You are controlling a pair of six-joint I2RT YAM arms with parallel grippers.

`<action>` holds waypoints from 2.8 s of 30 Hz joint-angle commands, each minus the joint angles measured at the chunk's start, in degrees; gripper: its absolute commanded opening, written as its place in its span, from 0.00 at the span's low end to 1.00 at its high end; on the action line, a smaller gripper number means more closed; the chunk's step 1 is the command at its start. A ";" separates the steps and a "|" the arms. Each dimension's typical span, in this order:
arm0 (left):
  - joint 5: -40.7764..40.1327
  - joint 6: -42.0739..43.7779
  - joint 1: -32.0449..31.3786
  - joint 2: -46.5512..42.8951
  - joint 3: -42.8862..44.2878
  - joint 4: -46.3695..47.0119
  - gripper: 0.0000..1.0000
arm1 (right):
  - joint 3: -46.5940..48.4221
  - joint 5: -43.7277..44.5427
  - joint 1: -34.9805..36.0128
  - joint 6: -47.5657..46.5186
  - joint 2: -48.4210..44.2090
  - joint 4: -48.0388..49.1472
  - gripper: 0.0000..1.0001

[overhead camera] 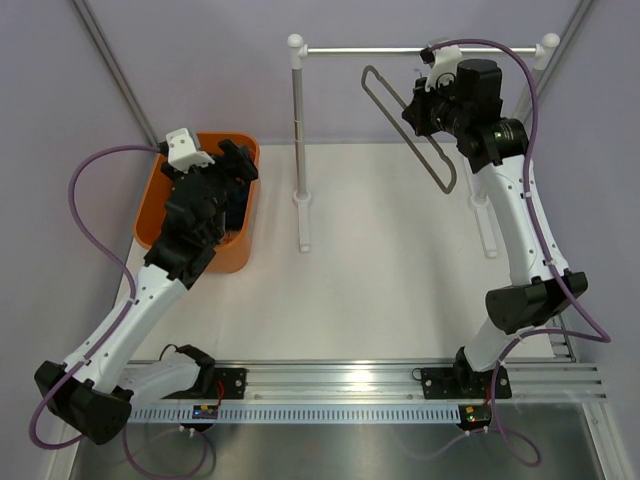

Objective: Remove the shorts from the hanger

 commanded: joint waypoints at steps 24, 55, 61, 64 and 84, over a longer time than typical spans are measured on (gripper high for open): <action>1.62 3.95 -0.16 -0.18 0.69 2.57 0.99 | 28.96 1.67 -0.11 4.35 19.61 0.69 0.00; 2.67 3.25 -0.16 0.79 -0.36 3.18 0.99 | 0.68 7.47 -0.02 8.39 3.01 17.48 0.59; 2.76 2.89 -0.16 0.96 -0.10 3.09 0.99 | -5.49 7.56 -0.02 9.97 -4.46 20.74 0.73; 2.67 2.72 -0.25 0.96 0.16 2.57 0.99 | -7.42 8.70 -0.11 10.50 -7.54 20.65 0.99; 11.72 -2.03 -2.26 -0.53 5.35 -13.77 0.99 | -36.75 12.84 -0.11 20.43 -35.48 19.94 0.99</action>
